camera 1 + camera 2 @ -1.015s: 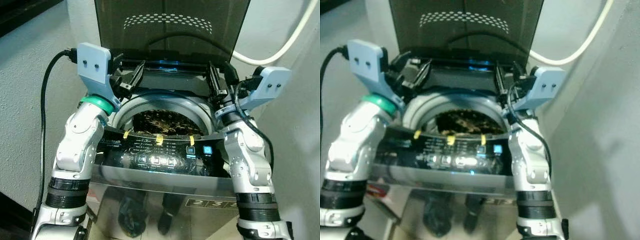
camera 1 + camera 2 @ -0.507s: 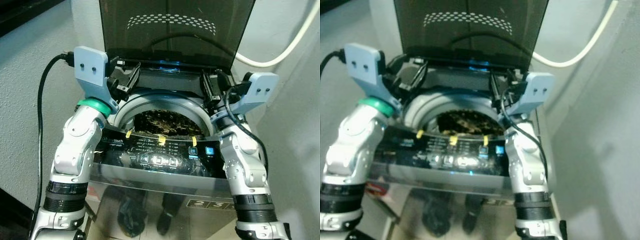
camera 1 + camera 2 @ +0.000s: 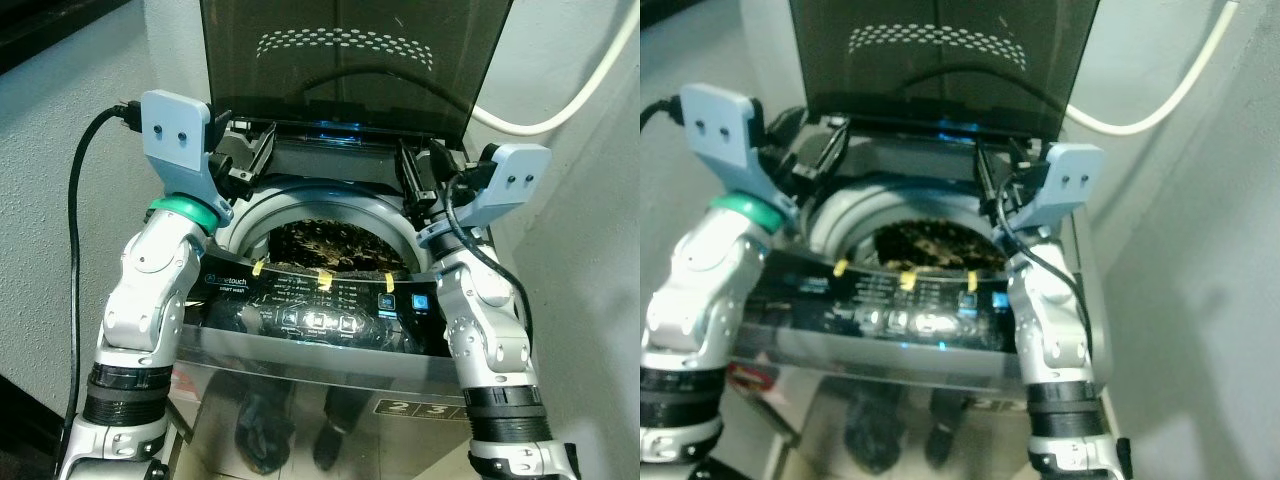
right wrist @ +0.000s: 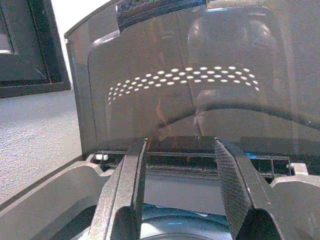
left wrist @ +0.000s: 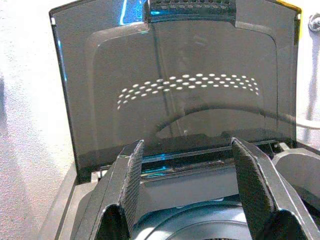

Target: Clothes washing

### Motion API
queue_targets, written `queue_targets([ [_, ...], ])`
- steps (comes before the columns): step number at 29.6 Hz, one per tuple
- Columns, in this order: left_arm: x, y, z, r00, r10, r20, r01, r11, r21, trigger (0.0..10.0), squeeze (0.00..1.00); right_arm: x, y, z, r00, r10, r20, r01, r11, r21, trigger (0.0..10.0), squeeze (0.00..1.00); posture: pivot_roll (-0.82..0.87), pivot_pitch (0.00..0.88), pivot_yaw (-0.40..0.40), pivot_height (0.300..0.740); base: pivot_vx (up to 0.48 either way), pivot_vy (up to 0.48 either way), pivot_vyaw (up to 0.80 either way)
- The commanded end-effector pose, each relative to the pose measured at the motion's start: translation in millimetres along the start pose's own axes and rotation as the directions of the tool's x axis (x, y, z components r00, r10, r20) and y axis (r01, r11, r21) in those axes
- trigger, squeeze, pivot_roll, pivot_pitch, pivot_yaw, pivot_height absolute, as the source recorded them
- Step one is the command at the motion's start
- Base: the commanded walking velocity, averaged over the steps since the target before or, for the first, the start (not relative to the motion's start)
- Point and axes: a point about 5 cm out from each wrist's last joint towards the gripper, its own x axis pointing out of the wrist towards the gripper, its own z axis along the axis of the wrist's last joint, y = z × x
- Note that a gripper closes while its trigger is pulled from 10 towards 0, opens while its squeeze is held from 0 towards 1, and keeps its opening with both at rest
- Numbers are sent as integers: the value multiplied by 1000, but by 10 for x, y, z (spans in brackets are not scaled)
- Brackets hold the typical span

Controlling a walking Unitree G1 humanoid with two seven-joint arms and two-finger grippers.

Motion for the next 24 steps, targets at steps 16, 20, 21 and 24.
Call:
queue_targets([
  [16, -21, -14, -21, 1000, -2, -12, 3, 1000, 4, 10000, 0, 20, 38, -12, 1000, 21, 1, -21, 1000, -9, 10000, 0, 25, 45, -6, 740, -151, 0, 0],
  [20, -14, -23, -29, 1000, -4, -12, 4, 1000, 1, 10000, 0, 14, 22, -9, 1000, 18, -1, -18, 1000, -20, 10000, 0, 18, 46, -4, 740, -281, 0, 0],
  [21, -12, -24, -31, 1000, -4, -12, 4, 1000, 0, 10000, 0, 12, 20, -9, 1000, 18, -2, -18, 1000, -24, 10000, 0, 17, 46, -4, 740, -292, 0, 0],
  [24, -11, -25, -32, 1000, -3, -12, 3, 1000, -1, 10000, 0, 8, 18, -8, 1000, 20, -3, -20, 999, -34, 10000, 0, 17, 46, -4, 740, -292, 0, 0],
])
